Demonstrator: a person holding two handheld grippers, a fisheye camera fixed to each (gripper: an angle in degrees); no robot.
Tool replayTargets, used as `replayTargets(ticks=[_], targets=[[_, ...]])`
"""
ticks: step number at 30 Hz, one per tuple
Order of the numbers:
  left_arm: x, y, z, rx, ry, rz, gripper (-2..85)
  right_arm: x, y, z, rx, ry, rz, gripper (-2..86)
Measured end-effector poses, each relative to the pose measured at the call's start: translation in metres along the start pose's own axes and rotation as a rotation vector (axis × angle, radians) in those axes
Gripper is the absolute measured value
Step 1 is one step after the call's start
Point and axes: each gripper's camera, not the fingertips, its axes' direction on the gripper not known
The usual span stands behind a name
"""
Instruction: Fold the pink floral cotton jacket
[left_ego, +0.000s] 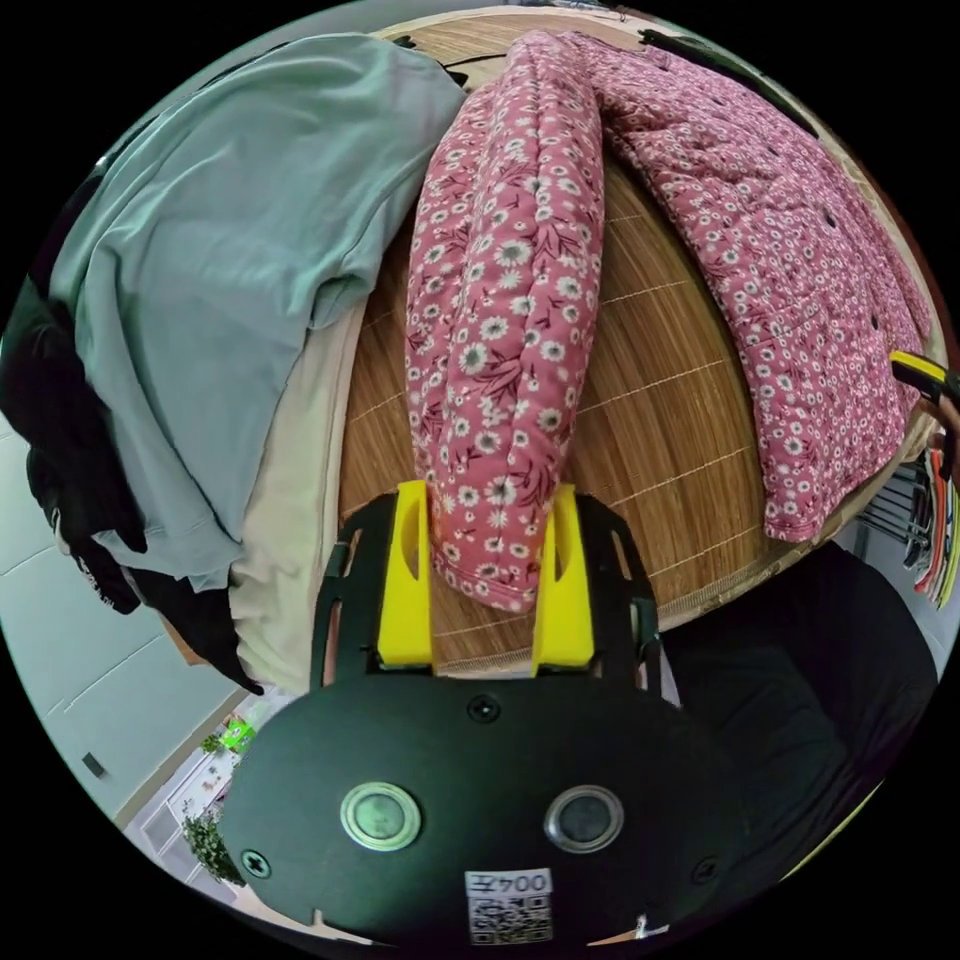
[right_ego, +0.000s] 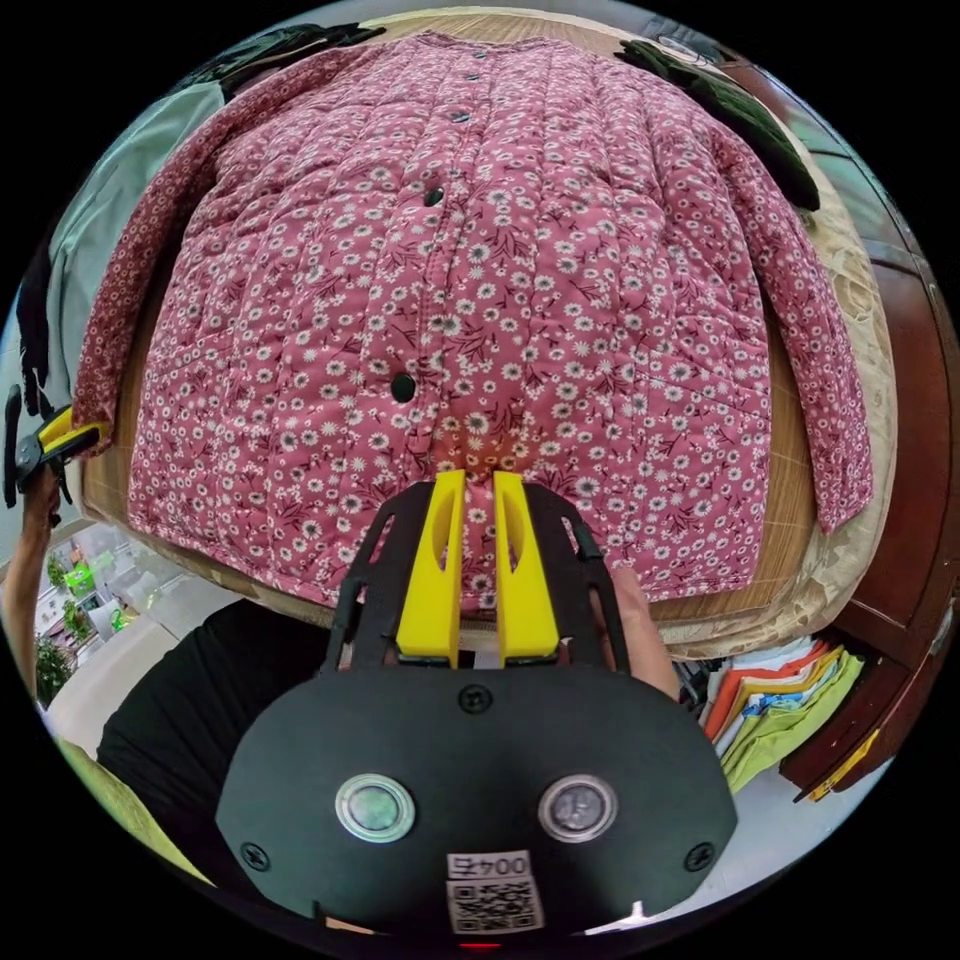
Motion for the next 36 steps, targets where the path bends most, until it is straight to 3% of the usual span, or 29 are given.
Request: replayTargets(ticks=[7, 18, 22, 27, 36], targets=[[-0.054, -0.015, -0.048, 0.028, 0.037, 0.097, 2.9, -0.029, -0.013, -0.004, -0.029, 0.117, -0.069, 5.4], [-0.264, -0.084, -0.222, 0.07, 0.063, 0.104, -0.3, -0.014, -0.02, -0.013, -0.012, -0.032, -0.012, 5.6], [-0.32, -0.126, -0.202, 0.0, 0.16, 0.036, -0.4, -0.022, -0.024, -0.014, -0.024, 0.007, -0.056, 5.5], [-0.361, -0.159, -0.115, -0.208, 0.241, -0.102, -0.2, -0.019, -0.026, -0.015, -0.022, -0.009, -0.047, 5.5], [-0.41, -0.115, -0.112, 0.017, 0.488, -0.209, 7.3, -0.008, -0.028, -0.016, -0.019, -0.056, -0.077, 5.1]])
